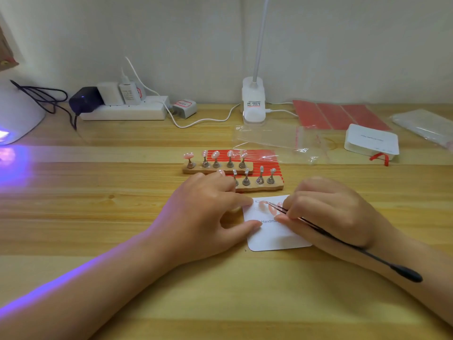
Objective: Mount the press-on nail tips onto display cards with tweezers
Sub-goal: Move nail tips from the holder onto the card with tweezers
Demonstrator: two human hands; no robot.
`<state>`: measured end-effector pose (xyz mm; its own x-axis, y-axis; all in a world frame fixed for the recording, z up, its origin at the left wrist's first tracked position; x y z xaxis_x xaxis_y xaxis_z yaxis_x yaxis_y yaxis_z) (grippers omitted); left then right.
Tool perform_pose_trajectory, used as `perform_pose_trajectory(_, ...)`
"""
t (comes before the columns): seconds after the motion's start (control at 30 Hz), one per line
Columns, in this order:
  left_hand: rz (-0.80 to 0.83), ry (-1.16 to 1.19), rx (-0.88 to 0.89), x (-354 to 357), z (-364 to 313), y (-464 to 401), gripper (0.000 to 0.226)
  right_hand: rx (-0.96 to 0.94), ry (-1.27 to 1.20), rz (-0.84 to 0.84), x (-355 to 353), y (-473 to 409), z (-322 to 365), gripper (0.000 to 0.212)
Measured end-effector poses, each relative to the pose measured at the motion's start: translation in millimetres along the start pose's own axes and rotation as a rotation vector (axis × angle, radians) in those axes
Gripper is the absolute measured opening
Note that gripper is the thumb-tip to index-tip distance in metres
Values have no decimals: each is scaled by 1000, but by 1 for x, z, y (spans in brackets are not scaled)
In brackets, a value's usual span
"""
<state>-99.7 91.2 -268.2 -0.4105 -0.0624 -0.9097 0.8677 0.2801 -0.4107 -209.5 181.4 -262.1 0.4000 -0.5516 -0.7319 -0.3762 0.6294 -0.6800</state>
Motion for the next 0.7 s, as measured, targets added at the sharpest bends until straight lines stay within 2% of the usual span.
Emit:
perform_pose_trajectory(0.17, 13, 1, 3, 0, 0, 0, 40, -108, 77, 39, 3, 1, 8, 41)
perform_pose_trajectory(0.3, 12, 6, 4, 1, 0, 1, 40, -165, 156, 54, 5, 3, 11, 25)
perform_pose_trajectory(0.7, -19, 6, 19, 0, -2, 1, 39, -240, 203, 85, 7, 5, 15, 26)
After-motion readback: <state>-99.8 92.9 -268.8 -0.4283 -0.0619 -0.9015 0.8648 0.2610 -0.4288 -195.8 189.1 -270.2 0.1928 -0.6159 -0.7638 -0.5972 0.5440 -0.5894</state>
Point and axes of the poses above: each hand's wrist, its own y-axis away from the middle knuckle, its own x-axis out of the palm, z = x × y, the point moved 6 cm from there along -y, towards the middle knuckle, and after that the axes turned 8 degrees about -y, right-handed, at the moved point
